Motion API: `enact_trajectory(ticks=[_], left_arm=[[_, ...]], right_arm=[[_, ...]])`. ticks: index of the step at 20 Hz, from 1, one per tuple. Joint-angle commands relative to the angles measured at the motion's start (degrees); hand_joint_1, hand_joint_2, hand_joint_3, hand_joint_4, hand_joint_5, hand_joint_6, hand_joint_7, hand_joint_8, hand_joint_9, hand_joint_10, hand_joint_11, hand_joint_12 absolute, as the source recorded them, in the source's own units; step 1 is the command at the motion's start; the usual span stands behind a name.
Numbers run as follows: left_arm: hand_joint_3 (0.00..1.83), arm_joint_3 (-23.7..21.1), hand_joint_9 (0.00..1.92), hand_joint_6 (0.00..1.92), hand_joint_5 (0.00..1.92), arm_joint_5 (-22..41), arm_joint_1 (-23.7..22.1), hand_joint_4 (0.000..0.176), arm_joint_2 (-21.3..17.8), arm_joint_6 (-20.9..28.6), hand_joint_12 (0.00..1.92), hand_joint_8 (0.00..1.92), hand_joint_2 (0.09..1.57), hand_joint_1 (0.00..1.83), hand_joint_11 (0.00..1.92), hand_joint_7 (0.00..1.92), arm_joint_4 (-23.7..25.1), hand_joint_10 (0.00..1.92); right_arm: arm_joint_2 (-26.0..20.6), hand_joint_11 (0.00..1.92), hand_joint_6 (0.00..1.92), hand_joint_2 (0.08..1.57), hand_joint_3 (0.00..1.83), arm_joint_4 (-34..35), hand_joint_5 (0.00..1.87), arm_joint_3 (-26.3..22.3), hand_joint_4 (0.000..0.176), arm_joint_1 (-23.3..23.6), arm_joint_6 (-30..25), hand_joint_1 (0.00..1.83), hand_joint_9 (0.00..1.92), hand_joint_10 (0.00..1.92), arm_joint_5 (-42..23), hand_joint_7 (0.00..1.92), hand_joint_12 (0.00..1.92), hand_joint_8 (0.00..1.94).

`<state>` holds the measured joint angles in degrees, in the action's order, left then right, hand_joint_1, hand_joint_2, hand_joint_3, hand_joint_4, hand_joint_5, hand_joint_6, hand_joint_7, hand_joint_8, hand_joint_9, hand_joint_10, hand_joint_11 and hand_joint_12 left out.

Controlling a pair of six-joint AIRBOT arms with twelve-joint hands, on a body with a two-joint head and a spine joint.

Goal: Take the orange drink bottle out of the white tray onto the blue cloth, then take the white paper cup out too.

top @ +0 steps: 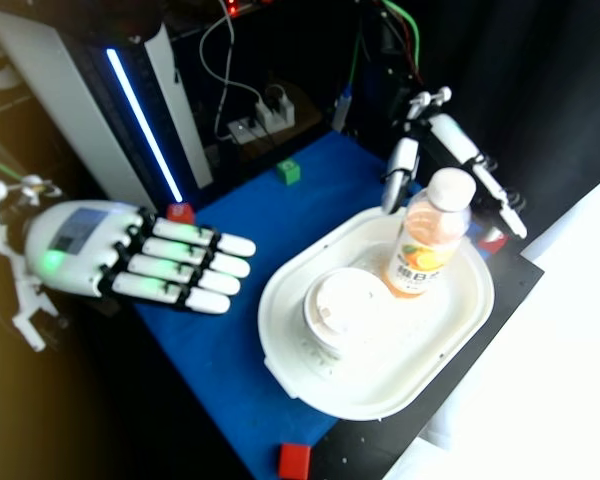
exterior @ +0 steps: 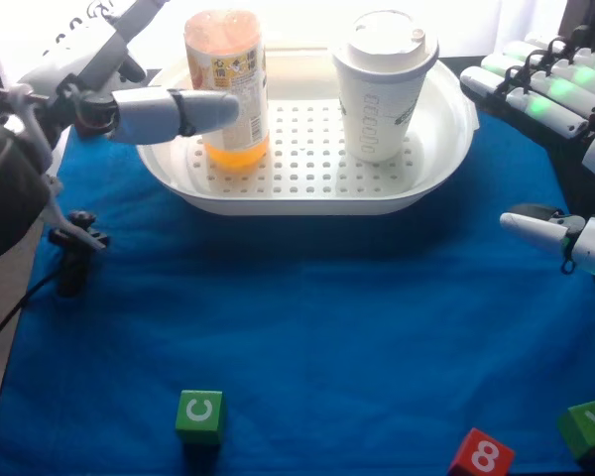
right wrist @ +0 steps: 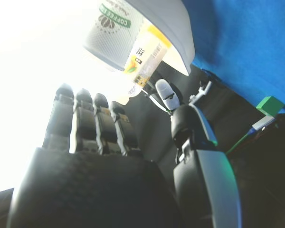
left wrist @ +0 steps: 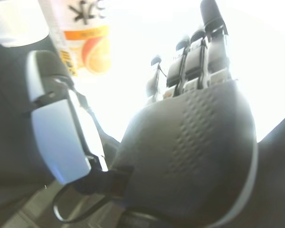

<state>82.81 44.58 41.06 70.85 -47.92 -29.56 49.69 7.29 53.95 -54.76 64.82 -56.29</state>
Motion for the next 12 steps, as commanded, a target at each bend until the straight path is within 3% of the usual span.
enact_trajectory(ticks=[1,2,3,5,7,8,9,10,11,12], left_arm=[[0.02,0.9,0.0,0.0,0.0,5.1,-1.2,0.173,0.5,0.8,1.57,0.0,0.86,0.7,0.0,0.0,1.0,0.0],[0.02,1.6,0.0,0.0,0.0,4.2,-1.8,0.175,1.1,0.9,1.58,0.0,0.88,0.75,0.0,0.0,1.3,0.0],[0.03,3.0,0.0,0.0,0.0,2.8,-3.0,0.124,2.2,1.6,1.58,0.0,0.9,0.8,0.0,0.0,2.4,0.0],[0.02,4.0,0.08,0.0,0.0,1.7,-4.2,0.059,3.4,1.9,1.47,0.01,0.95,0.84,0.0,0.04,3.5,0.06],[0.0,5.8,0.0,0.02,0.04,-0.6,-6.3,0.03,5.3,2.1,1.72,0.05,0.98,0.86,0.0,0.19,5.3,0.76],[0.0,6.6,0.03,0.1,0.12,-1.4,-6.8,0.036,6.0,2.6,1.85,0.42,1.01,0.91,0.0,0.21,6.0,1.11],[0.01,7.8,0.13,0.44,0.14,-1.6,-6.8,0.027,6.9,5.3,1.9,0.85,1.04,0.94,0.04,0.21,7.1,1.29],[0.01,8.3,0.21,0.7,0.16,-1.6,-6.7,0.006,7.3,6.8,1.91,1.06,1.06,0.93,0.12,0.25,7.6,1.34],[0.0,8.4,0.44,0.96,0.35,-1.5,-6.6,0.0,7.4,7.1,1.92,1.16,1.06,0.97,0.34,0.48,7.8,1.47],[0.0,8.3,0.54,1.04,0.44,-1.4,-6.3,0.0,7.4,7.1,1.92,1.22,1.07,0.96,0.45,0.57,7.8,1.51]], right_arm=[[0.3,0.0,0.0,1.31,0.0,0.0,0.0,0.0,0.0,0.7,0.3,0.35,0.0,0.0,-7.0,0.0,0.0,0.0],[0.3,0.0,0.0,1.31,0.0,0.0,0.0,0.0,0.0,0.7,0.3,0.35,0.0,0.0,-7.0,0.0,0.0,0.0],[0.4,0.0,0.0,1.32,0.0,0.0,0.0,0.0,0.0,0.6,0.3,0.29,0.0,0.0,-7.0,0.0,0.0,0.0],[0.4,0.0,0.0,1.32,0.0,0.0,0.0,0.0,0.0,0.6,0.3,0.38,0.0,0.0,-7.0,0.0,0.0,0.0],[0.5,0.0,0.0,1.32,0.0,0.0,0.0,0.0,0.0,0.6,0.3,0.44,0.0,0.0,-6.9,0.0,0.0,0.0],[0.5,0.0,0.0,1.31,0.0,0.0,0.0,0.0,0.0,0.6,0.3,0.52,0.0,0.0,-6.8,0.0,0.0,0.0],[0.6,0.0,0.0,1.3,0.0,0.0,0.0,0.0,0.0,0.5,0.3,0.58,0.0,0.0,-6.8,0.0,0.0,0.0],[0.7,0.0,0.0,1.3,0.0,0.0,0.0,0.0,0.0,0.5,0.3,0.6,0.0,0.0,-6.7,0.0,0.0,0.0],[0.7,0.01,0.0,1.3,0.0,0.0,0.0,0.0,0.0,0.5,0.2,0.63,0.0,0.0,-6.7,0.0,0.0,0.0],[0.7,0.01,0.0,1.31,0.0,0.0,0.0,0.0,0.0,0.5,0.2,0.64,0.0,0.0,-6.7,0.0,0.01,0.0]])
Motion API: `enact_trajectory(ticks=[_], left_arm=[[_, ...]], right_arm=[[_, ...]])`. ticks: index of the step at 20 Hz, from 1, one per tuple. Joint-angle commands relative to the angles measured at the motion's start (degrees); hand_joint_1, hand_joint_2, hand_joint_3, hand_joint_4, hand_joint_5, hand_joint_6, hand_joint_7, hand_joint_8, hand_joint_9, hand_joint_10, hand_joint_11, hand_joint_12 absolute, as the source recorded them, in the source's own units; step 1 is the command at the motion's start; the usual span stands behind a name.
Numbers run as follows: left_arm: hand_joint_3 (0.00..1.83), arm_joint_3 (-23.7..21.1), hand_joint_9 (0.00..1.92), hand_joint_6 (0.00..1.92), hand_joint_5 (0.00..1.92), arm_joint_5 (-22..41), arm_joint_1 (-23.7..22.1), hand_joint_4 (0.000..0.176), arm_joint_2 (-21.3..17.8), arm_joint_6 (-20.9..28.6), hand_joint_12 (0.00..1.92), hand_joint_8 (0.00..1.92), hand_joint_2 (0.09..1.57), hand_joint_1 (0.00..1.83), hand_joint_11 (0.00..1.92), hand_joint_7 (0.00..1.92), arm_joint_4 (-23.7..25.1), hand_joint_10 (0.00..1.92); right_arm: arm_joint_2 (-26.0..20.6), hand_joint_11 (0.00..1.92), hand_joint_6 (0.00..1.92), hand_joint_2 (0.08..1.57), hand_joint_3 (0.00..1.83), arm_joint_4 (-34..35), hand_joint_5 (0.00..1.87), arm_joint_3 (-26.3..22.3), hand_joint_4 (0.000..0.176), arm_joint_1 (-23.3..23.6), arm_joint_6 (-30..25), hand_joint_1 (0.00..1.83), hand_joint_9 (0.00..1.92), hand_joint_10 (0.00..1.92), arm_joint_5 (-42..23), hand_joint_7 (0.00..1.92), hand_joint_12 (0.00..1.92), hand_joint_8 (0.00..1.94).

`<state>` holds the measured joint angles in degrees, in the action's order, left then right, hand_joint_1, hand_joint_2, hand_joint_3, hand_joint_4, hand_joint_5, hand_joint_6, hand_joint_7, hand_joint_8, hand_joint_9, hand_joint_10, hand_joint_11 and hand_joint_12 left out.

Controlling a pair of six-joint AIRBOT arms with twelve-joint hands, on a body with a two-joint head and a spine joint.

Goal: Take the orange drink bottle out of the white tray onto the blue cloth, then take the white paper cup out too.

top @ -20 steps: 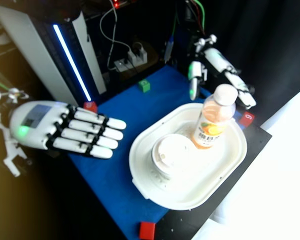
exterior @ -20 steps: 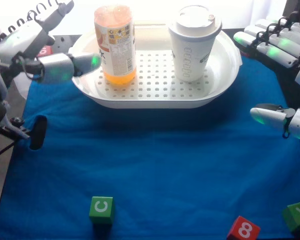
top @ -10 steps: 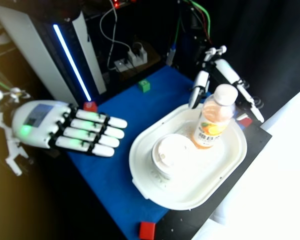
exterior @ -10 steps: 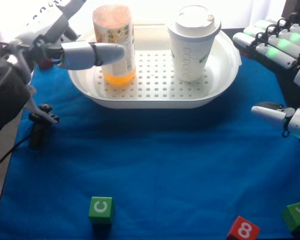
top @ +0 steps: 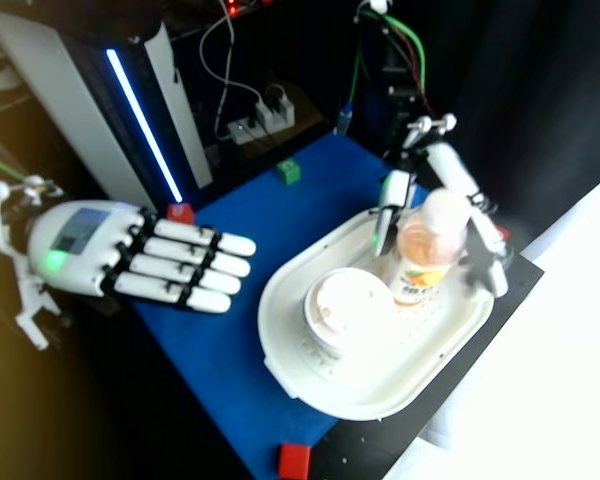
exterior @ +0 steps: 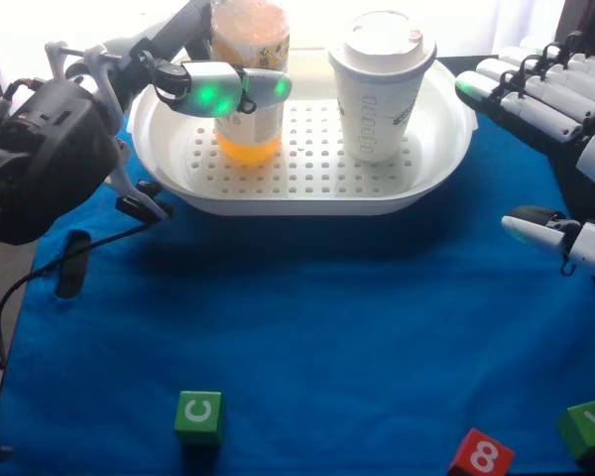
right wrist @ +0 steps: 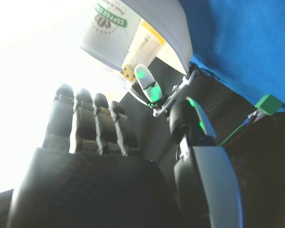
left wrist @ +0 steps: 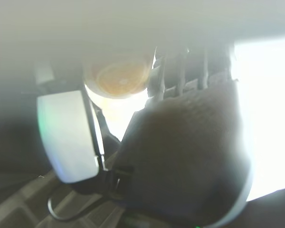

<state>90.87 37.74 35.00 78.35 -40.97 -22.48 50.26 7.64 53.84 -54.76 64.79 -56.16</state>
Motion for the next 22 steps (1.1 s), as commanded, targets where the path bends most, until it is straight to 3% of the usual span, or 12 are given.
enact_trajectory(ticks=[1,2,3,5,6,7,8,10,18,20,21,22], left_arm=[[0.02,0.0,0.69,1.31,0.68,6.0,0.1,0.062,-0.3,0.4,1.92,1.41,1.19,0.94,0.65,0.65,0.7,1.62],[0.02,-0.3,0.79,1.31,0.66,6.4,0.3,0.0,-0.6,0.4,1.92,1.49,1.23,1.13,0.78,0.78,0.7,1.71],[0.02,-1.0,0.78,1.34,0.64,7.3,0.4,0.0,-1.2,0.4,1.92,1.55,1.26,1.15,0.81,0.78,0.8,1.78],[0.01,-2.1,0.55,1.43,0.69,8.9,0.6,0.141,-2.2,0.4,1.92,1.47,1.26,0.9,0.57,0.55,1.3,1.72],[0.0,-2.8,0.45,1.44,0.69,10.0,0.8,0.157,-2.8,0.4,1.92,1.4,1.26,0.88,0.45,0.49,1.5,1.67],[0.0,-3.6,0.46,1.39,0.73,11.3,0.9,0.144,-3.4,0.4,1.92,1.42,1.24,0.91,0.48,0.51,2.0,1.71],[0.0,-4.5,0.52,1.3,0.75,12.7,0.9,0.034,-4.1,0.4,1.92,1.5,1.25,1.09,0.55,0.67,2.6,1.72],[0.0,-6.4,0.62,1.33,0.69,15.3,0.9,0.0,-5.6,0.4,1.92,1.57,1.27,1.13,0.67,0.71,4.0,1.73],[0.0,-14.7,0.62,1.3,0.72,27.2,1.5,0.0,-11.8,0.4,1.92,1.49,1.25,1.14,0.57,0.75,10.3,1.59],[0.0,-17.8,0.54,1.34,0.76,31.1,3.2,0.05,-14.0,0.4,1.92,1.38,1.23,0.98,0.52,0.56,11.8,1.58],[0.01,-20.4,0.71,1.33,0.7,34.7,5.1,0.0,-15.7,0.3,1.89,1.52,1.26,1.1,0.73,0.7,12.3,1.64],[0.01,-22.0,0.78,1.33,0.69,37.3,6.7,0.0,-16.7,0.3,1.83,1.55,1.26,1.13,0.82,0.73,12.3,1.61]], right_arm=[[0.1,0.02,0.0,1.32,0.0,-0.3,0.0,0.1,0.0,0.5,0.3,0.6,0.0,0.0,-6.8,0.0,0.01,0.0],[0.2,0.02,0.0,1.32,0.0,-0.3,0.0,0.1,0.0,0.5,0.3,0.59,0.0,0.0,-6.7,0.0,0.01,0.0],[0.2,0.02,0.0,1.32,0.0,-0.3,0.0,0.1,0.0,0.5,0.3,0.59,0.0,0.0,-6.7,0.0,0.01,0.0],[0.3,0.02,0.0,1.33,0.0,-0.3,0.0,0.1,0.0,0.5,0.2,0.59,0.0,0.0,-6.6,0.0,0.02,0.0],[0.4,0.02,0.0,1.32,0.0,-0.3,0.0,0.1,0.0,0.5,0.2,0.61,0.0,0.0,-6.6,0.0,0.03,0.0],[0.4,0.0,0.0,1.32,0.0,-0.3,0.0,0.0,0.0,0.5,0.2,0.62,0.0,0.0,-6.6,0.0,0.1,0.0],[0.4,0.0,0.0,1.32,0.0,-0.2,0.0,0.0,0.0,0.5,0.2,0.63,0.0,0.0,-6.6,0.0,0.15,0.0],[0.4,0.0,0.0,1.33,0.0,-0.1,0.0,0.0,0.0,0.5,0.2,0.64,0.0,0.0,-6.6,0.0,0.28,0.0],[1.0,0.0,0.0,1.33,0.0,0.1,0.0,0.1,0.0,0.5,0.2,0.6,0.0,0.0,-6.6,0.0,0.64,0.0],[1.2,0.0,0.0,1.33,0.0,0.2,0.0,0.2,0.002,0.5,0.2,0.59,0.0,0.0,-6.6,0.0,0.59,0.0],[1.3,0.0,0.0,1.33,0.0,0.3,0.0,0.2,0.0,0.5,0.2,0.6,0.0,0.0,-6.6,0.0,0.49,0.0],[1.5,0.0,0.0,1.33,0.0,0.5,0.0,0.3,0.0,0.5,0.2,0.58,0.0,0.0,-6.6,0.0,0.46,0.0]])
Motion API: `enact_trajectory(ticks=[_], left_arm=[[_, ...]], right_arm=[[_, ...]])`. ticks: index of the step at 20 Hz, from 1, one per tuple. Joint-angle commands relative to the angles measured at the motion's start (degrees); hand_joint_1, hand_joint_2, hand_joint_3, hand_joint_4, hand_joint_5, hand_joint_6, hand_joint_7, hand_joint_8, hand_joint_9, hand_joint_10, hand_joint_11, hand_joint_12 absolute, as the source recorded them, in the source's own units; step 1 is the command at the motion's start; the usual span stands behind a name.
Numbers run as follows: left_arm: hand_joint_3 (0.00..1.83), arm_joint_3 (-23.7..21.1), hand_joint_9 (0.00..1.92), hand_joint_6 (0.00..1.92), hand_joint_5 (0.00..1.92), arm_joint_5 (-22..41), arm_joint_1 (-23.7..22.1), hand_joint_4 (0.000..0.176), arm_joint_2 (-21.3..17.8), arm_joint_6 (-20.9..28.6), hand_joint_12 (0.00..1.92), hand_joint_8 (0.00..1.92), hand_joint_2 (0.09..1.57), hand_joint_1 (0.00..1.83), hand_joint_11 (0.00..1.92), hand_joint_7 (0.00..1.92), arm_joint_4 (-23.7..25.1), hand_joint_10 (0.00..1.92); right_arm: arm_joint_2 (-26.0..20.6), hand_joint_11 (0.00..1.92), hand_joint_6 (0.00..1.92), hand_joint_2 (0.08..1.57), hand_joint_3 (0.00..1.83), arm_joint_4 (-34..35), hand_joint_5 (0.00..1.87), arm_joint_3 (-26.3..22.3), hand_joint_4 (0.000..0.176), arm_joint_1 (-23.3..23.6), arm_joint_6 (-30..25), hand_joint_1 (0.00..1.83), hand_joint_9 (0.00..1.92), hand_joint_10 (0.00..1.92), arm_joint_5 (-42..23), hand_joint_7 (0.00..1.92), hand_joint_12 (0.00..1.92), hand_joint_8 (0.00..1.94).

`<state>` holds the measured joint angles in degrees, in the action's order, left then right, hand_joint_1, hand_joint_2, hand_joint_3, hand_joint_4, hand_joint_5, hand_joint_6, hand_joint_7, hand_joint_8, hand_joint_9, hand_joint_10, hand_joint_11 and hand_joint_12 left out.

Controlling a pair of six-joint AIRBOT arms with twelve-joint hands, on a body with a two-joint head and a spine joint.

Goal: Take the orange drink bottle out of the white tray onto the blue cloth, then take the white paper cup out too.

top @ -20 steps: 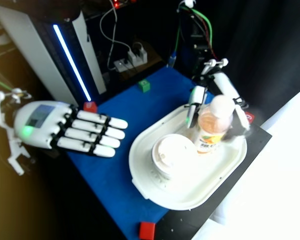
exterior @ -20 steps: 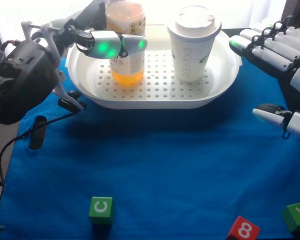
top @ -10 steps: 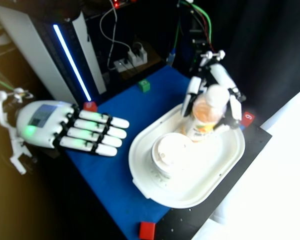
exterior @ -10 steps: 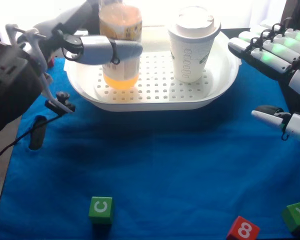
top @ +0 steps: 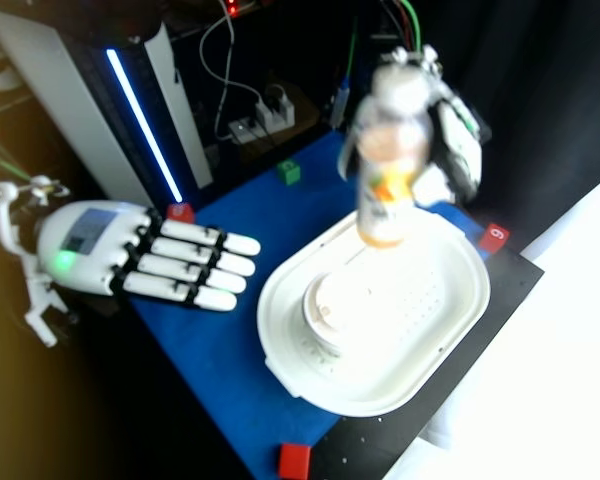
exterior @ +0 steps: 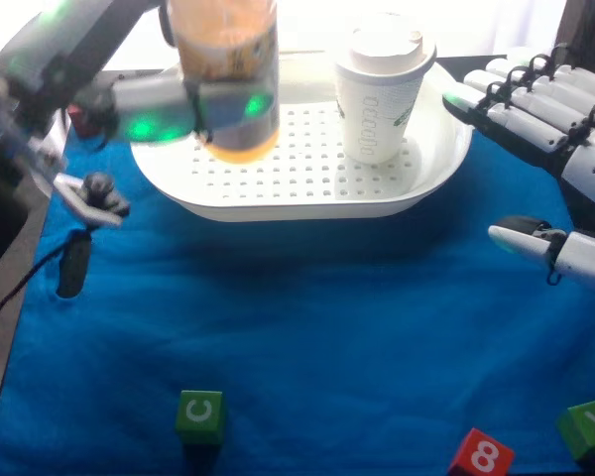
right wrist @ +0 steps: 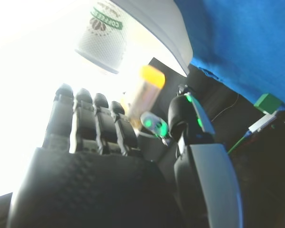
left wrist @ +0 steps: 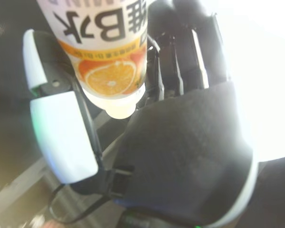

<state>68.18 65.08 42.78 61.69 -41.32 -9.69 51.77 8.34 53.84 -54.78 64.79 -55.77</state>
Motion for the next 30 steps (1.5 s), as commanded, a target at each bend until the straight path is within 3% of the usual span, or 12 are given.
enact_trajectory(ticks=[1,3,5,6,7,8,10,16,20,22,26,30], left_arm=[[0.0,-0.7,0.86,1.31,0.67,11.5,0.0,0.0,-0.8,0.6,1.76,1.5,1.25,1.16,0.9,0.79,-0.4,1.56],[0.0,-4.1,0.85,1.29,0.69,15.6,2.8,0.0,-2.6,0.7,1.76,1.46,1.24,1.16,0.89,0.81,0.4,1.52],[0.0,-6.8,0.84,1.3,0.77,17.7,4.5,0.161,-4.0,0.8,1.72,1.33,1.21,0.93,0.85,0.73,2.0,1.49],[0.0,-7.9,0.81,1.35,0.74,18.8,5.5,0.173,-4.4,0.8,1.69,1.28,1.23,0.9,0.8,0.7,2.2,1.45],[0.0,-8.5,0.78,0.96,0.55,19.3,6.3,0.016,-4.6,0.9,1.64,1.18,1.16,0.83,0.79,0.67,2.2,1.39],[0.0,-9.0,0.77,0.81,0.55,19.6,7.3,0.0,-4.6,1.7,1.65,1.16,1.15,0.84,0.79,0.67,2.1,1.4],[0.01,-9.6,0.81,1.24,0.69,18.4,9.4,0.028,-4.2,2.3,1.65,1.18,1.22,0.93,0.83,0.73,1.7,1.41],[0.01,-9.3,0.63,1.52,0.54,11.0,12.3,0.0,-2.8,4.5,1.79,1.59,1.32,1.1,0.69,0.69,1.9,1.54],[0.0,-9.6,0.27,0.75,0.24,7.8,15.1,0.0,-2.0,5.9,1.58,0.54,1.21,0.78,0.07,0.4,1.5,0.97],[0.0,-10.6,0.17,0.36,0.25,7.5,16.9,0.003,-2.6,5.8,1.15,0.15,1.18,0.74,0.0,0.37,1.1,0.62],[0.0,-13.4,0.01,0.02,0.07,11.7,21.5,0.115,-4.7,4.6,0.08,0.0,1.12,0.54,0.0,0.02,-1.0,0.02],[0.0,-16.2,0.0,0.0,0.0,20.0,28.2,0.176,-7.3,3.9,0.0,0.0,1.01,0.55,0.0,0.0,-5.8,0.0]], right_arm=[[0.1,0.0,0.0,1.34,0.0,0.0,0.0,0.3,0.0,0.5,0.2,0.58,0.0,0.0,-7.0,0.0,0.46,0.0],[0.3,0.0,0.0,1.34,0.0,0.2,0.0,0.3,0.0,0.5,0.2,0.56,0.0,0.0,-7.0,0.0,0.58,0.0],[0.5,0.0,0.0,1.34,0.0,0.6,0.0,0.3,0.0,0.4,0.2,0.55,0.0,0.0,-7.0,0.0,0.41,0.0],[0.6,0.0,0.0,1.35,0.0,0.6,0.0,0.3,0.0,0.4,0.2,0.53,0.0,0.0,-7.0,0.0,0.3,0.0],[0.6,0.0,0.0,1.34,0.0,0.6,0.0,0.3,0.0,0.4,0.2,0.6,0.0,0.0,-7.0,0.0,0.27,0.0],[0.7,0.0,0.0,1.34,0.0,0.6,0.0,0.3,0.0,0.4,0.2,0.6,0.0,0.0,-7.0,0.0,0.26,0.0],[0.8,0.0,0.0,1.34,0.0,0.8,0.0,0.5,0.0,0.4,0.2,0.58,0.0,0.0,-7.0,0.0,0.25,0.0],[0.9,0.0,0.0,1.34,0.0,1.1,0.0,0.5,0.0,0.4,0.2,0.59,0.0,0.0,-7.0,0.0,0.27,0.0],[0.8,0.0,0.0,1.35,0.0,1.1,0.0,0.5,0.0,0.4,0.2,0.56,0.0,0.0,-7.0,0.0,0.65,0.0],[0.8,0.0,0.0,1.34,0.0,1.1,0.0,0.6,0.0,0.4,0.2,0.6,0.0,0.0,-7.0,0.0,0.68,0.0],[0.8,0.0,0.0,1.35,0.0,1.2,0.0,0.7,0.0,0.4,-0.3,0.6,0.0,0.0,-7.0,0.0,0.65,0.0],[0.8,0.0,0.0,1.32,0.0,1.2,0.0,0.7,0.0,0.4,-0.4,0.66,0.0,0.0,-7.0,0.0,0.35,0.0]])
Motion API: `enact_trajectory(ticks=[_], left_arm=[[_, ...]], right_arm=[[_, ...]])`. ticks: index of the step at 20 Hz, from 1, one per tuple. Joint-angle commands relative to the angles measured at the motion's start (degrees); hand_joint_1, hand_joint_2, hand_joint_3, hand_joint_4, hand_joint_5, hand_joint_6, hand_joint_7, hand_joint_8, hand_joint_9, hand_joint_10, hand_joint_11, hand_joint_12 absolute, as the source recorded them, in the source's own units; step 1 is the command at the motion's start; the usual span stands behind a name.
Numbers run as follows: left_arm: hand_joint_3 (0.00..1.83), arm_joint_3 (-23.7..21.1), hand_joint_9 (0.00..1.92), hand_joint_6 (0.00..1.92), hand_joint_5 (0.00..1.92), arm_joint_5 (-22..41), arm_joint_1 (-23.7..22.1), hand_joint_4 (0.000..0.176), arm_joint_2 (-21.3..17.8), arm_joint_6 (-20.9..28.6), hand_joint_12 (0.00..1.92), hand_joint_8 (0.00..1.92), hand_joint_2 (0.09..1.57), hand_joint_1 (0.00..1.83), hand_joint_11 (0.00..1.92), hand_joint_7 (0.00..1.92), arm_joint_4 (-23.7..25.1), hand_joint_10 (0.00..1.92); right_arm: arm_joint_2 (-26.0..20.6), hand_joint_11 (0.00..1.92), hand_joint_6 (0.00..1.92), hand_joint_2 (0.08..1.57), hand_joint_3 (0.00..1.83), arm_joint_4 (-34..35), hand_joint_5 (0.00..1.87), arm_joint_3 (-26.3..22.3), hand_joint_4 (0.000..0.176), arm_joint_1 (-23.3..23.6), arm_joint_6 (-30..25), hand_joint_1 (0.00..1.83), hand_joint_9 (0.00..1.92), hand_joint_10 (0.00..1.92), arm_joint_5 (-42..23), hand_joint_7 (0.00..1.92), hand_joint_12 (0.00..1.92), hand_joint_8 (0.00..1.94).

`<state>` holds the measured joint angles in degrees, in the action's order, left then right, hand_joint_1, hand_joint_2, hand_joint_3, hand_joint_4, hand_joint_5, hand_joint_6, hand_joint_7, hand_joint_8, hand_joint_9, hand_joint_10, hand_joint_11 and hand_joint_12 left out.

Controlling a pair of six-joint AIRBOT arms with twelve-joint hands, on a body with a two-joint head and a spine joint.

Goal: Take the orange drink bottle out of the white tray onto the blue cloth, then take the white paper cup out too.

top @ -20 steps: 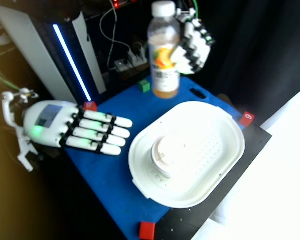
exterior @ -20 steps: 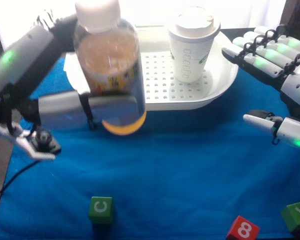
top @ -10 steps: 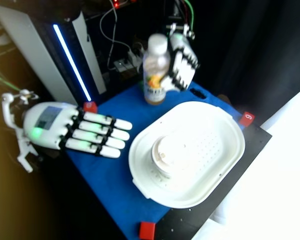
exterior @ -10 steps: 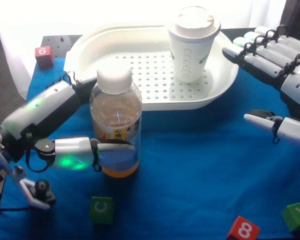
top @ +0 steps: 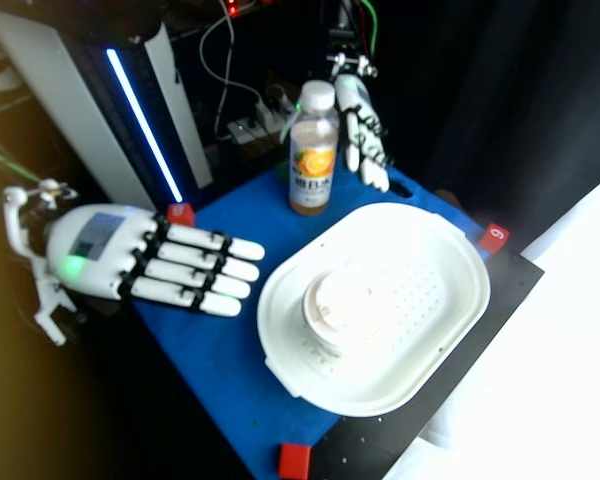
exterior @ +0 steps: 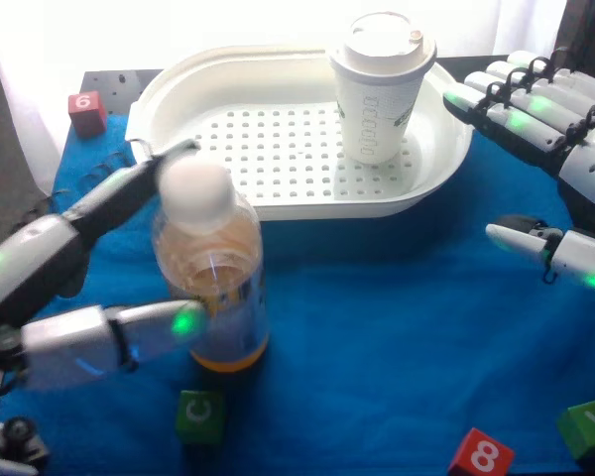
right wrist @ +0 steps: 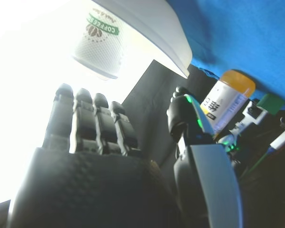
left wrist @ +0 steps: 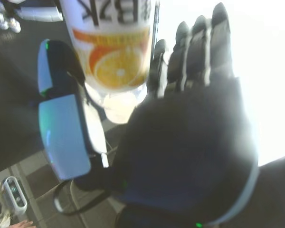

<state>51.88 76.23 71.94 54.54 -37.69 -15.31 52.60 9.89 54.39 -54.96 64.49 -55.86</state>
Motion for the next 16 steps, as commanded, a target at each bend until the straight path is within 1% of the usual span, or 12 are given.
enact_trajectory(ticks=[1,4,6,8,9,10,11,12,13,14,15,16], left_arm=[[0.0,-0.3,0.0,0.0,0.0,11.0,0.7,0.175,-0.7,0.2,0.0,0.0,1.01,0.55,0.0,0.0,-1.7,0.0],[0.0,-1.1,0.0,0.0,0.0,15.2,4.1,0.173,-1.9,-0.2,0.0,0.0,0.98,0.52,0.0,0.0,-5.5,0.0],[0.0,-1.2,0.0,0.0,0.0,16.3,4.8,0.134,-2.4,-1.8,0.0,0.0,0.97,0.52,0.0,0.0,-7.5,0.0],[0.02,-1.3,0.0,0.0,0.0,16.3,4.8,0.074,-3.0,-3.8,0.0,0.0,1.06,0.47,0.0,0.0,-9.1,0.0],[0.02,-1.2,0.0,0.0,0.0,16.4,4.8,0.057,-3.2,-4.5,0.0,0.0,1.07,0.47,0.0,0.0,-9.6,0.0],[0.02,-1.0,0.0,0.0,0.0,16.4,4.8,0.06,-3.5,-5.1,0.0,0.0,1.07,0.46,0.01,0.0,-10.3,0.0],[0.03,-0.7,0.0,0.0,0.0,16.3,4.8,0.051,-3.6,-5.1,0.02,0.0,1.1,0.5,0.03,0.0,-10.7,0.0],[0.02,-0.4,0.0,0.0,0.0,16.1,4.8,0.067,-3.6,-5.1,0.02,0.0,1.11,0.55,0.03,0.0,-11.4,0.0],[0.0,-0.3,0.0,0.0,0.0,15.9,4.8,0.065,-3.6,-5.3,0.35,0.0,1.13,0.59,0.0,0.0,-11.9,0.0],[0.0,-0.1,0.0,0.0,0.02,15.8,4.8,0.08,-3.6,-5.3,0.43,0.0,1.11,0.61,0.0,0.0,-12.0,0.0],[0.0,0.1,0.0,0.0,0.02,15.6,4.8,0.078,-3.6,-5.3,0.39,0.0,1.11,0.6,0.0,0.0,-12.0,0.0],[0.0,0.2,0.0,0.01,0.01,15.7,4.7,0.086,-3.5,-5.3,0.26,0.0,1.11,0.59,0.0,0.0,-12.2,0.0]], right_arm=[[0.0,0.0,0.0,1.3,0.0,-0.3,0.0,0.2,0.0,0.6,-0.4,0.64,0.0,0.0,-6.9,0.0,0.35,0.0],[0.0,0.0,0.0,1.29,0.0,-0.4,0.0,0.6,0.0,0.6,-2.6,0.49,0.0,0.0,-7.2,0.0,0.46,0.0],[-0.3,0.0,0.0,1.28,0.0,-0.8,0.0,1.2,0.0,1.2,-2.7,0.42,0.0,0.0,-7.3,0.0,0.07,0.0],[0.1,0.0,0.0,1.3,0.01,-1.3,0.0,2.8,0.0,3.5,-2.8,0.29,0.0,0.0,-7.3,0.0,0.0,0.0],[0.7,0.0,0.0,1.3,0.01,-1.5,0.0,3.7,0.0,5.0,-2.8,0.29,0.0,0.0,-7.3,0.0,0.0,0.0],[1.9,0.0,0.0,1.3,0.01,-1.7,0.0,5.1,0.0,7.3,-2.8,0.31,0.0,0.0,-7.1,0.0,0.0,0.0],[3.2,0.0,0.0,1.29,0.0,-1.8,0.0,6.6,0.011,9.4,-2.8,0.34,0.0,0.0,-6.4,0.0,0.0,0.0],[4.6,0.0,0.0,1.28,0.0,-1.8,0.0,8.1,0.041,11.6,-2.8,0.34,0.0,0.0,-4.9,0.0,0.0,0.0],[6.7,0.0,0.0,1.27,0.0,-2.1,0.0,10.5,0.056,14.1,-2.8,0.38,0.0,0.0,-2.2,0.0,0.0,0.0],[7.9,0.0,0.0,1.26,0.0,-2.2,0.0,11.8,0.085,15.5,-2.8,0.39,0.0,0.0,-0.7,0.0,0.0,0.0],[9.1,0.0,0.0,1.25,0.0,-2.4,0.0,13.2,0.123,16.5,-2.8,0.44,0.0,0.0,0.7,0.0,0.0,0.0],[11.1,0.0,0.0,1.25,0.0,-2.4,0.0,15.3,0.126,18.0,-2.7,0.45,0.0,0.0,2.9,0.0,0.0,0.0]])
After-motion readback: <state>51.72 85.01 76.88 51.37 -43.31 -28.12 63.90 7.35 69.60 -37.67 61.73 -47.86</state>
